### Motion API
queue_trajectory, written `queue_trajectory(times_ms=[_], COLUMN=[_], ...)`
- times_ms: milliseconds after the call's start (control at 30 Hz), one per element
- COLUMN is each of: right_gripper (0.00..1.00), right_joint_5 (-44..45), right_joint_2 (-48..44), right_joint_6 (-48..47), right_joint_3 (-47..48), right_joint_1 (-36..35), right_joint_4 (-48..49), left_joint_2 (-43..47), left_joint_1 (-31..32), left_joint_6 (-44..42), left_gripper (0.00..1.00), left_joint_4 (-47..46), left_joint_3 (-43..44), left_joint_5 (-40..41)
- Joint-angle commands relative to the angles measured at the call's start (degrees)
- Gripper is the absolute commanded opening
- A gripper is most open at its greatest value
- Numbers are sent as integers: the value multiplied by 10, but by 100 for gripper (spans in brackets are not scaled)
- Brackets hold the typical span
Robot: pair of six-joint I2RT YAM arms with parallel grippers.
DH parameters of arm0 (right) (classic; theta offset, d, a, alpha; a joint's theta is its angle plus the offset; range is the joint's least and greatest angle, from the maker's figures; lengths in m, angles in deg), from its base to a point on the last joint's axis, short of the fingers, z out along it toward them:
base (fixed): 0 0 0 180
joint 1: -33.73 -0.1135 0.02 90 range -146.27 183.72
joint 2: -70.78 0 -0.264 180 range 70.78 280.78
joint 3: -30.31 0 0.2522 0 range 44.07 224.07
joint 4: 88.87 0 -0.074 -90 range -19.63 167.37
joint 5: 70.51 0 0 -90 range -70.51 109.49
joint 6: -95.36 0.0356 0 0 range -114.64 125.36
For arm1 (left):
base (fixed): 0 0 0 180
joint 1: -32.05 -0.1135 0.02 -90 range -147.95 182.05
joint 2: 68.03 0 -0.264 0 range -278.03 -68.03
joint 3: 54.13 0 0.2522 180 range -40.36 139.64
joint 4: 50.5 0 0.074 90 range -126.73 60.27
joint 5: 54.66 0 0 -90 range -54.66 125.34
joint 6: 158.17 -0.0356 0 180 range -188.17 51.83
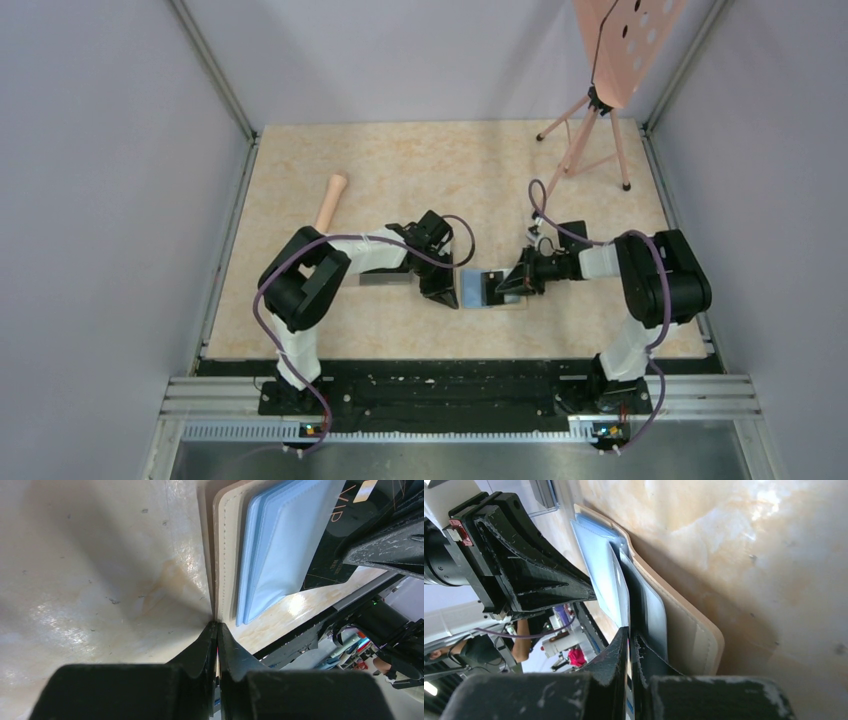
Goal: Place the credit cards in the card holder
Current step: Insert the credit card into the card holder.
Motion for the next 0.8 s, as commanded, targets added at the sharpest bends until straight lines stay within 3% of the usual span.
queue_trajectory(times_ms=[0, 267, 400, 567, 767], right_gripper=[0, 0, 5, 15, 38], right_joint_5=[20, 53, 62, 122, 200], right_joint_2=[16, 11, 4, -22, -60], right_joint_6=[-26, -41, -35, -47, -55], right_joint_3=[16, 58, 68, 89, 119], right_joint_1=[-31, -60, -68, -72, -85], right_joint_4=[-48, -107, -123, -182, -237], left_joint_2=[-32, -36, -39, -39, -39], left_joint_1=[7, 8, 8, 8, 8], left_joint_6=[-20, -22, -23, -24, -25], left_gripper=[9, 9, 9, 9, 9], left_joint_4=[19, 25, 27, 30, 33], left_joint_3=[1, 7, 10, 12, 13], left_joint_5=[61, 63, 64, 66, 69])
